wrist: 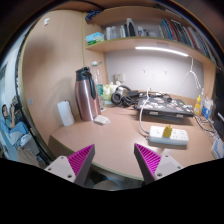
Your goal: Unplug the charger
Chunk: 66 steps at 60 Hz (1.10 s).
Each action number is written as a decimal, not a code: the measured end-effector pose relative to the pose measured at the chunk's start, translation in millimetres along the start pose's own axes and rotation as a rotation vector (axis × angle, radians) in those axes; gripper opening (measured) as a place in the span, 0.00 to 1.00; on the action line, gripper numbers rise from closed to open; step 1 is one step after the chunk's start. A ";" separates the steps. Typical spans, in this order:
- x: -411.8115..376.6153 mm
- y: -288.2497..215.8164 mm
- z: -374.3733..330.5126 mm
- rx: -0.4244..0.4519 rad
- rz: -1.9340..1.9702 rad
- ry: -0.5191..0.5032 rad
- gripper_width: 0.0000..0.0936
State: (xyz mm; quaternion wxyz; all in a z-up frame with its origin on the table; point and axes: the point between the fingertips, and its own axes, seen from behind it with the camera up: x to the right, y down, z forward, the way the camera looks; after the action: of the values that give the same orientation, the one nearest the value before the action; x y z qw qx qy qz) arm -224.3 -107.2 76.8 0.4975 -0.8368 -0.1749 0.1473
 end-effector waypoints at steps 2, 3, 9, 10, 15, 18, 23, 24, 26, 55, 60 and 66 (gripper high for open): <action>3.9 0.3 1.2 0.002 0.000 0.006 0.93; 6.4 0.7 1.8 0.002 0.001 0.010 0.93; 25.2 2.5 5.7 0.004 0.013 0.031 0.93; 29.0 2.3 6.6 0.003 0.016 0.039 0.93; 58.0 4.4 13.8 0.004 0.021 0.084 0.94; 78.8 6.8 18.9 -0.002 0.031 0.119 0.94; 115.5 6.6 29.2 -0.001 0.056 0.187 0.94; 122.5 6.0 31.2 0.000 0.062 0.201 0.94; 136.7 3.9 35.1 0.006 0.072 0.228 0.93; 214.8 -16.9 105.1 0.009 0.063 0.334 0.61; 213.1 -17.2 109.0 0.016 0.092 0.321 0.45; 219.9 -15.8 109.6 0.013 0.069 0.345 0.33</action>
State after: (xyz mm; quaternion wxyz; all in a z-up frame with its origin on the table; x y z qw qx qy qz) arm -75.8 82.0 24.2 0.5201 -0.8520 -0.0569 0.0198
